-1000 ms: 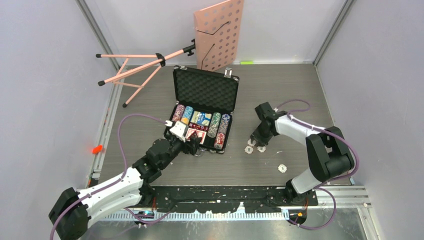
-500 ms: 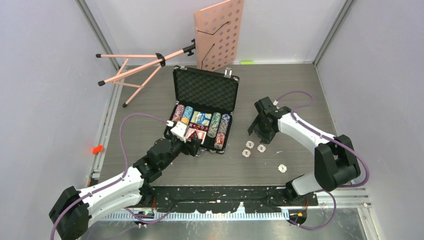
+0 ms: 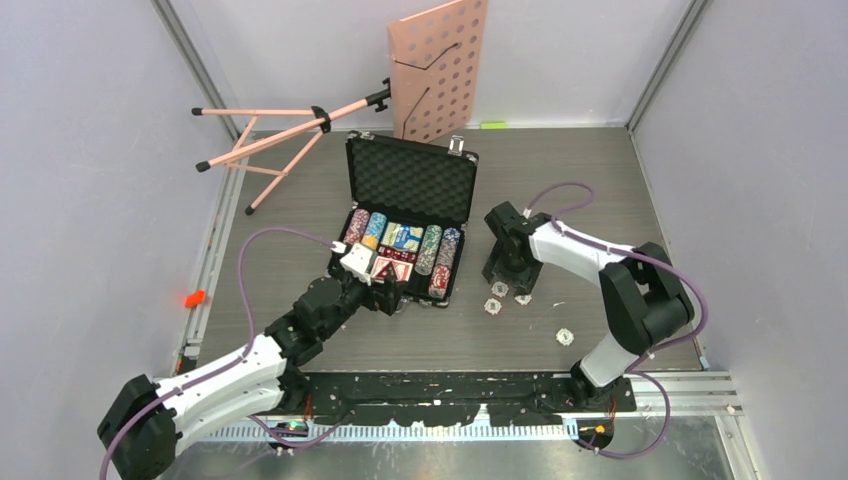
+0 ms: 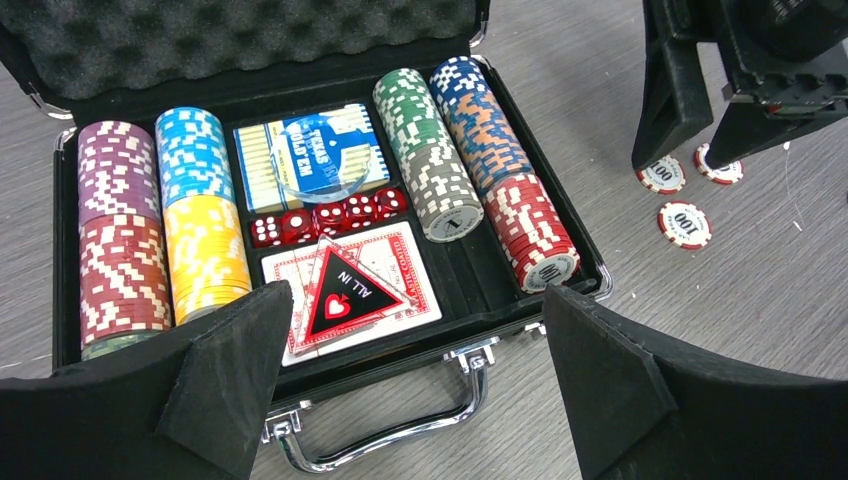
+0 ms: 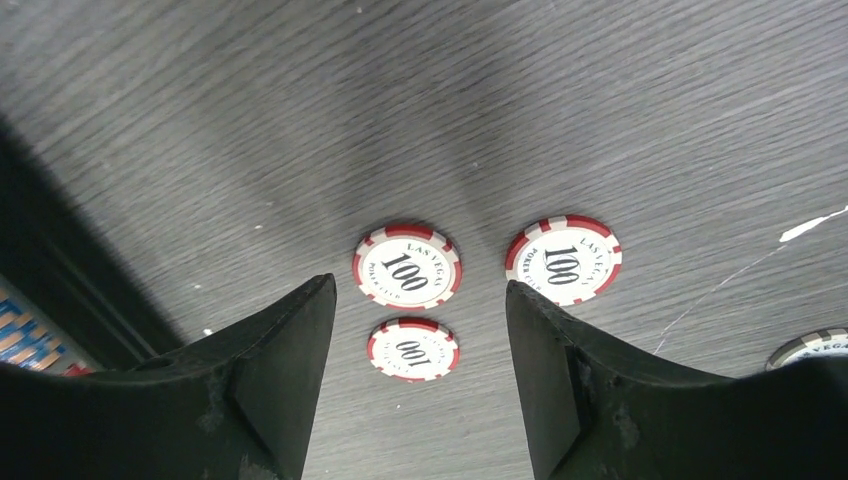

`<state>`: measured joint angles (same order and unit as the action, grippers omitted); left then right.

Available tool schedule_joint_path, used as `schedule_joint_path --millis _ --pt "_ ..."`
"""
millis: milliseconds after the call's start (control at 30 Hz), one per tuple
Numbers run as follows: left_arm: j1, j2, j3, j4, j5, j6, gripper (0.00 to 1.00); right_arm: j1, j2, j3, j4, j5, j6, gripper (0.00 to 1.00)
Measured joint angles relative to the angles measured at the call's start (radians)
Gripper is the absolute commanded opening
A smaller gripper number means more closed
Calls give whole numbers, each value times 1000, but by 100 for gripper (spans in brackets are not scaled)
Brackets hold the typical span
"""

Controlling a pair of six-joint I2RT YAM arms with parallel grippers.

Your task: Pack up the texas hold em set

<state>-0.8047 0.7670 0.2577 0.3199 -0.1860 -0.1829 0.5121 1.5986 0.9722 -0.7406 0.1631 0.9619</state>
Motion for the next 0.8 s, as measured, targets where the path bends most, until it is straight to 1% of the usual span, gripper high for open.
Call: schedule_joint_path --millis 200,333,367,467,500,667,800 --pt "0 0 0 -4 3 0 100 19 53 6 5 9 -7 62" --pt "0 2 2 -6 6 1 100 30 71 13 14 14 -6 53" --pt "0 2 2 -6 7 1 100 32 73 14 15 15 -6 49" --pt "0 16 4 -6 18 3 100 41 77 21 18 19 -6 41" --pt "0 23 4 -6 23 3 100 41 77 21 15 20 -6 37" --pt "0 43 8 -10 -11 -80 100 42 77 32 -1 19 -10 36" --pt "0 30 6 31 2 -114 100 43 53 49 -30 21 -13 36"
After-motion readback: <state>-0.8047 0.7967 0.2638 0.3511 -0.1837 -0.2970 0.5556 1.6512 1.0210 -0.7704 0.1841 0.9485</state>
